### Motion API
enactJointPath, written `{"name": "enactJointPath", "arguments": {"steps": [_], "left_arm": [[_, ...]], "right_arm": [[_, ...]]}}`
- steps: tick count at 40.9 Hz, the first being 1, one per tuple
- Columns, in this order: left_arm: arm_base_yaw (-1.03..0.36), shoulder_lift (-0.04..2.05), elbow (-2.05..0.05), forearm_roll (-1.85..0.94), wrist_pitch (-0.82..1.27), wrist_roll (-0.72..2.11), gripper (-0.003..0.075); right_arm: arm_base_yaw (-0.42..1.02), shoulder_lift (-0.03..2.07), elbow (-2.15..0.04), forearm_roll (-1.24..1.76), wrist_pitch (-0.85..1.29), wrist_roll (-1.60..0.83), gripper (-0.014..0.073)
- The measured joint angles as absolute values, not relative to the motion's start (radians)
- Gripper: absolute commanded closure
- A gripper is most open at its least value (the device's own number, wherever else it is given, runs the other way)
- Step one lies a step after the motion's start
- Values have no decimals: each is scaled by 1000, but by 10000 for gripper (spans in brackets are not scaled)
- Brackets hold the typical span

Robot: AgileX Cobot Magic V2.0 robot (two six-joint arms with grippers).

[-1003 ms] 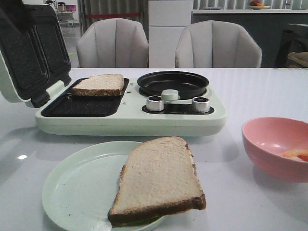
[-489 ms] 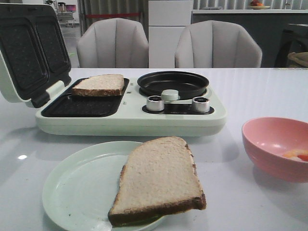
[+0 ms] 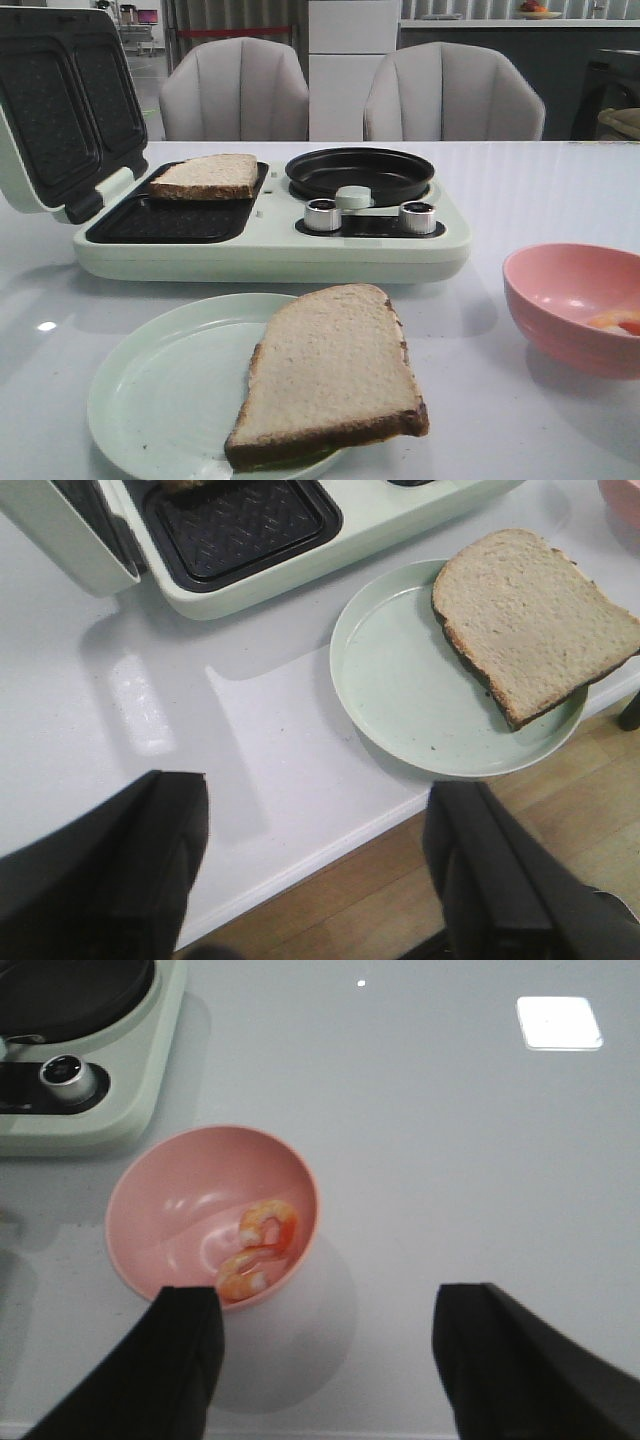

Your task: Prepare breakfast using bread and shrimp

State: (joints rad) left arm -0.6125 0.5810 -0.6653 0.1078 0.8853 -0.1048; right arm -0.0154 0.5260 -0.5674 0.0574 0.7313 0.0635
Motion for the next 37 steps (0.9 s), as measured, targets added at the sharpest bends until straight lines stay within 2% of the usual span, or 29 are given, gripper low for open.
{"name": "enactJointPath", "arguments": {"steps": [8, 16, 21, 29, 37], "left_arm": [[-612, 581, -665, 107, 887, -105, 211], [-612, 581, -665, 106, 887, -105, 211], [-612, 581, -665, 106, 888, -105, 211], [-612, 581, -665, 106, 888, -105, 211], [-612, 581, -665, 106, 888, -105, 211]], "right_arm": [[18, 575, -561, 381, 807, -71, 41], [137, 744, -534, 747, 818, -299, 71], [236, 891, -532, 801, 783, -334, 106], [403, 1125, -532, 849, 626, -344, 106], [464, 1331, -581, 900, 532, -344, 106]]}}
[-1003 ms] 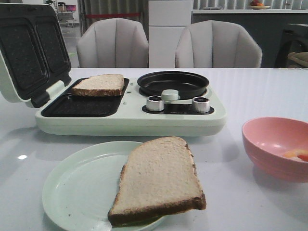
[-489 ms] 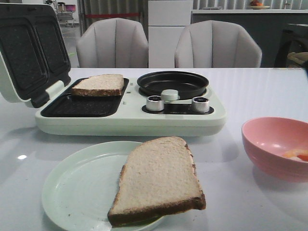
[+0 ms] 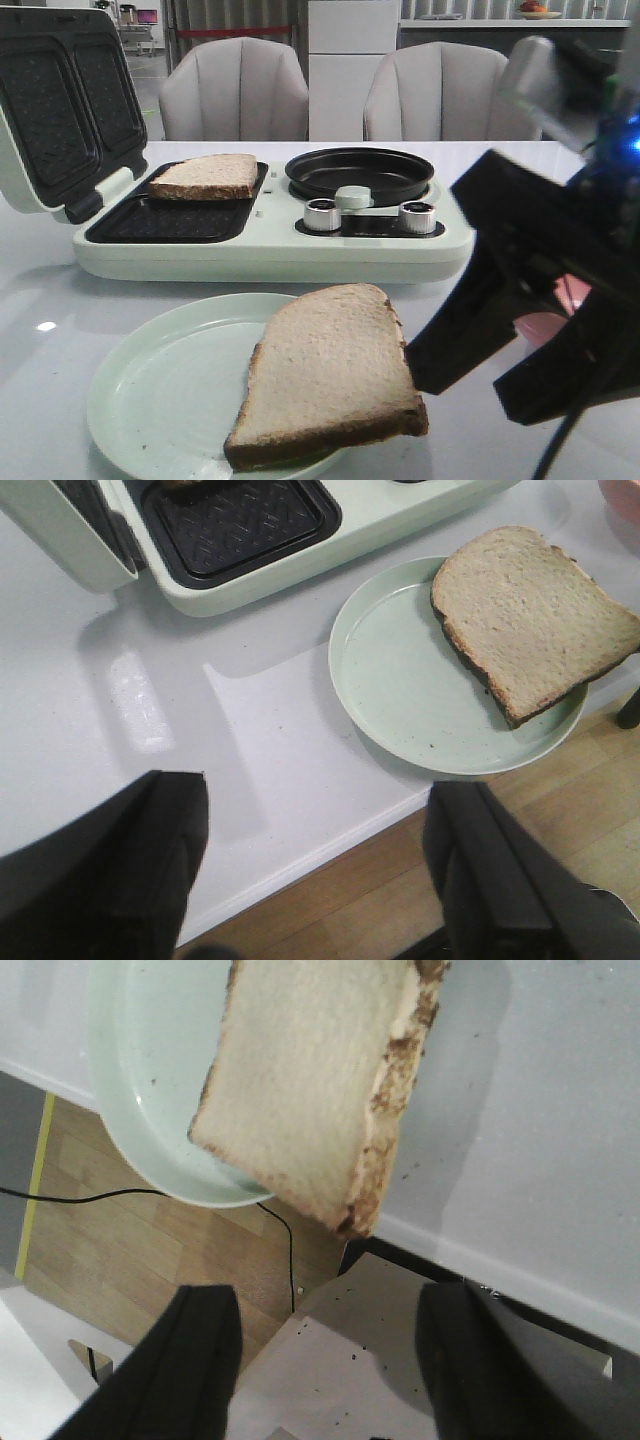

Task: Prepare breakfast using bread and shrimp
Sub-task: 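Reach the right gripper to the remaining bread slice and grasp it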

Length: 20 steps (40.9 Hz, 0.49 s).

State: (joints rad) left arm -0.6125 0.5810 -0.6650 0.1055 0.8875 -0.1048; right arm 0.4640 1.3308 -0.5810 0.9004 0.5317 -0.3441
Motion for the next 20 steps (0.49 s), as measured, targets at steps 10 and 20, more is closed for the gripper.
{"name": "enactJointPath", "arguments": {"steps": [10, 20], "left_arm": [[-612, 581, -665, 106, 888, -105, 211], [-612, 581, -665, 106, 888, -105, 211]], "right_arm": [[466, 1519, -713, 905, 519, -346, 106], [466, 1617, -796, 908, 519, -346, 113]]}}
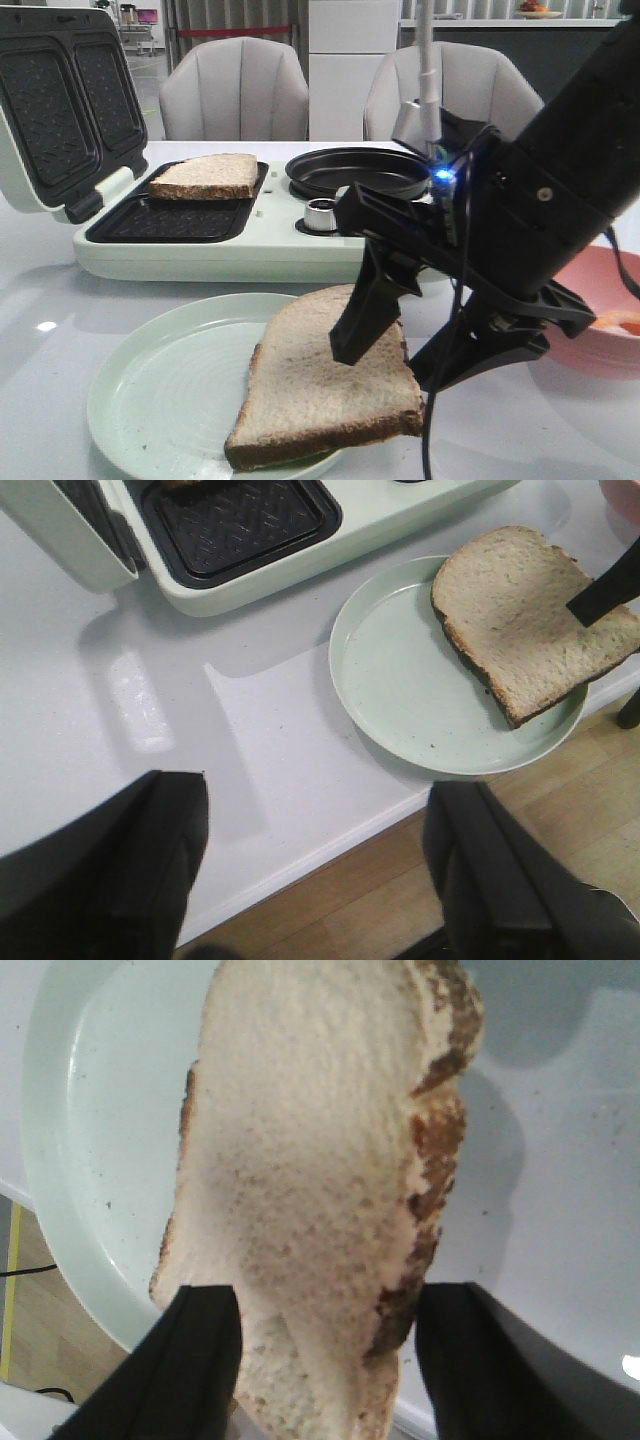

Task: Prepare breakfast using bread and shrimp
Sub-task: 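Reach the right gripper to the remaining bread slice and grasp it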

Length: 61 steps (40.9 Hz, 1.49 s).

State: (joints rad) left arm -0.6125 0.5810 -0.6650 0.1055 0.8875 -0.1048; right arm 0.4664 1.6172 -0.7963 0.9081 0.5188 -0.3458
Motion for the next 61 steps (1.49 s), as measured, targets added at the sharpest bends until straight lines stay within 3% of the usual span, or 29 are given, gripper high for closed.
{"name": "enactJointPath", "arguments": {"steps": [10, 16, 34, 42, 45, 61], "left_arm": [[-612, 581, -665, 106, 888, -105, 211], [-612, 581, -665, 106, 888, -105, 211], [-612, 581, -665, 106, 888, -105, 211], [-612, 581, -665, 106, 888, -105, 211], [-612, 581, -665, 106, 888, -105, 211], [-612, 581, -665, 106, 888, -105, 211]], "right_arm": [[466, 1628, -807, 908, 527, -346, 344], [466, 1628, -810, 902, 534, -346, 387], [466, 1628, -810, 873, 544, -346, 378], [466, 1628, -810, 873, 544, -346, 162], [466, 1628, -810, 871, 544, -346, 118], [466, 1711, -817, 881, 574, -346, 127]]}}
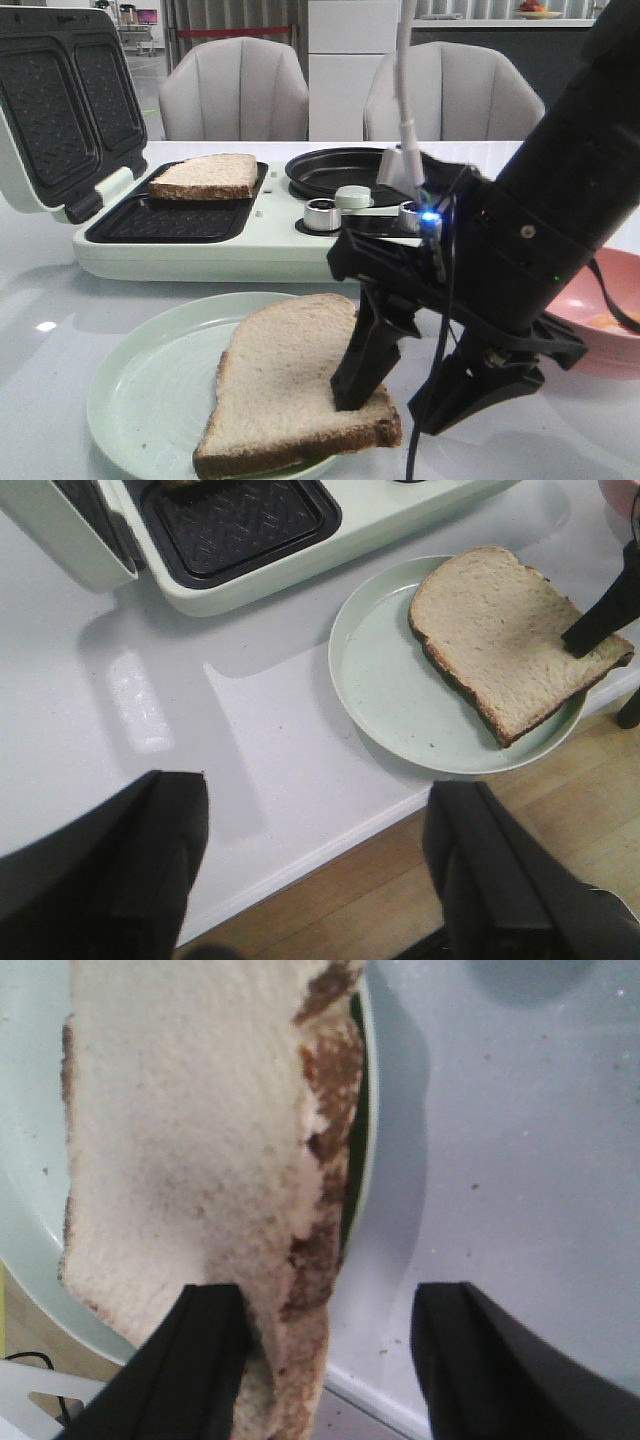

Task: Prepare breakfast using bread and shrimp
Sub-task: 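Reach the right gripper to the remaining bread slice and grasp it, then carry the bread over and lay it on the sandwich maker plate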

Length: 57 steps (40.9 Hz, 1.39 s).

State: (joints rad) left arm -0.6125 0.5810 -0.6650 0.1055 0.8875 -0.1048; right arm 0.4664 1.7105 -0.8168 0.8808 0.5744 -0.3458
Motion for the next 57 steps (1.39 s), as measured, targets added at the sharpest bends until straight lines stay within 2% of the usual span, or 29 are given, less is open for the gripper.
{"name": "enactJointPath", "arguments": {"steps": [4, 12, 18, 40, 51, 57], "left_arm": [[-612, 581, -665, 106, 888, -105, 211], [-612, 581, -665, 106, 888, -105, 211], [-612, 581, -665, 106, 888, -105, 211], [-612, 581, -665, 106, 888, -105, 211], [-612, 581, -665, 106, 888, -105, 211], [-612, 581, -665, 106, 888, -105, 211]], "right_arm": [[466, 1713, -821, 892, 579, -350, 213], [470, 1687, -821, 892, 588, -363, 470], [470, 1639, -819, 881, 590, -364, 580], [470, 1427, -853, 925, 559, -371, 584], [474, 1435, -932, 1038, 424, -374, 584], [476, 1506, -1006, 1053, 359, -386, 584]]}}
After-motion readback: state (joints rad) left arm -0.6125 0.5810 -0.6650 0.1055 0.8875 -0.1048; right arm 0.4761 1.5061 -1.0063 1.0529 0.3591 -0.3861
